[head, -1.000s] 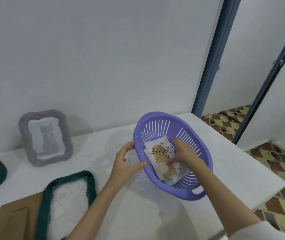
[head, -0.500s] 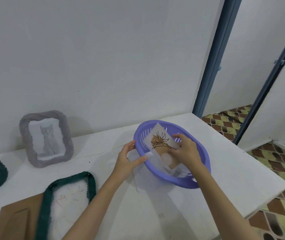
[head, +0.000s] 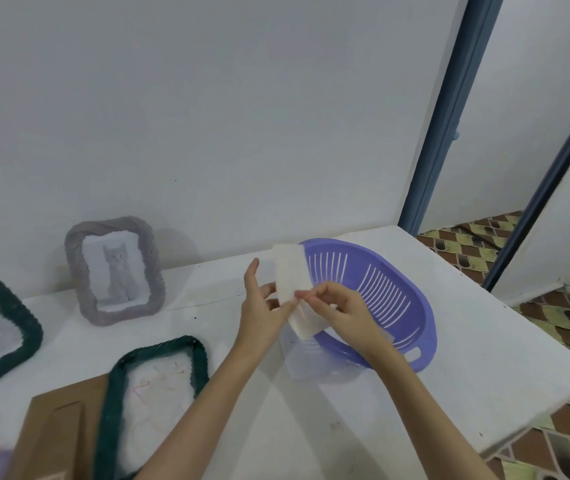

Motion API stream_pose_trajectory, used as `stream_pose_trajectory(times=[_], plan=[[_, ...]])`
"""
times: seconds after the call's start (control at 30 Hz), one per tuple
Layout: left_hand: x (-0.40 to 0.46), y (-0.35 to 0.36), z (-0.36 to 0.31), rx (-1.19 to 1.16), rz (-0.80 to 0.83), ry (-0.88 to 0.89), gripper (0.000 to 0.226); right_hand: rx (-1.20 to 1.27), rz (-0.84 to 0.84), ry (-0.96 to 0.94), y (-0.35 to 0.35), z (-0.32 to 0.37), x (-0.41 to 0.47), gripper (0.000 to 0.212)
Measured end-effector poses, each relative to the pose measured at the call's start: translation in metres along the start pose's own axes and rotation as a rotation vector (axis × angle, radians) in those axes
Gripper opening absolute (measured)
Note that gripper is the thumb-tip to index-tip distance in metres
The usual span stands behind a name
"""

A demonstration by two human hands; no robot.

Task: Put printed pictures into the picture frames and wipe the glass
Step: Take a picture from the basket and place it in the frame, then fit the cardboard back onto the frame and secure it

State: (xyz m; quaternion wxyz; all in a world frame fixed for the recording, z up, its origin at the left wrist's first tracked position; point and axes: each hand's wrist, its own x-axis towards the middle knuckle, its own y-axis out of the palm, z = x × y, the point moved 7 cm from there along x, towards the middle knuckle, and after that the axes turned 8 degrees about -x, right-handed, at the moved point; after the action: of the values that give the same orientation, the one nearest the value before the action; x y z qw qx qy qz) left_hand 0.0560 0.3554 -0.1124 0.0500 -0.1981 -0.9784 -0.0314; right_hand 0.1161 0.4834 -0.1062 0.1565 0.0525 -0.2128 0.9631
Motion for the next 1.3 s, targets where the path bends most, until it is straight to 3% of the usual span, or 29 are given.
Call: stream_pose_trajectory(times=[0.1,0.27,0.53,0.83,1.0,1.3], plan=[[-0.005,-0.020,-0.005,-0.057,-0.080,0.083,0.077,-0.201,-0.031,-0.074,0.006,0.007,0.000,0.020],[-0.017,-0.067,-0.018,0.009,-0.180,0.207,0.026,-0.360,-0.061,-0.171,0.027,0.024,0.006,0.024],[-0.051,-0.166,0.002,0.015,-0.258,0.034,0.026,-0.249,0.193,-0.184,0.112,0.039,0.004,0.046],[-0.090,-0.220,0.032,0.343,-0.108,-0.191,0.049,-0.296,0.479,-0.040,0.182,0.020,-0.021,0.055],[-0.095,-0.221,0.045,0.577,-0.025,-0.230,0.065,-0.434,0.536,-0.015,0.192,0.010,-0.032,0.061],[-0.101,-0.223,0.053,0.846,0.096,-0.253,0.070,-0.487,0.546,0.021,0.194,0.000,-0.043,0.059]])
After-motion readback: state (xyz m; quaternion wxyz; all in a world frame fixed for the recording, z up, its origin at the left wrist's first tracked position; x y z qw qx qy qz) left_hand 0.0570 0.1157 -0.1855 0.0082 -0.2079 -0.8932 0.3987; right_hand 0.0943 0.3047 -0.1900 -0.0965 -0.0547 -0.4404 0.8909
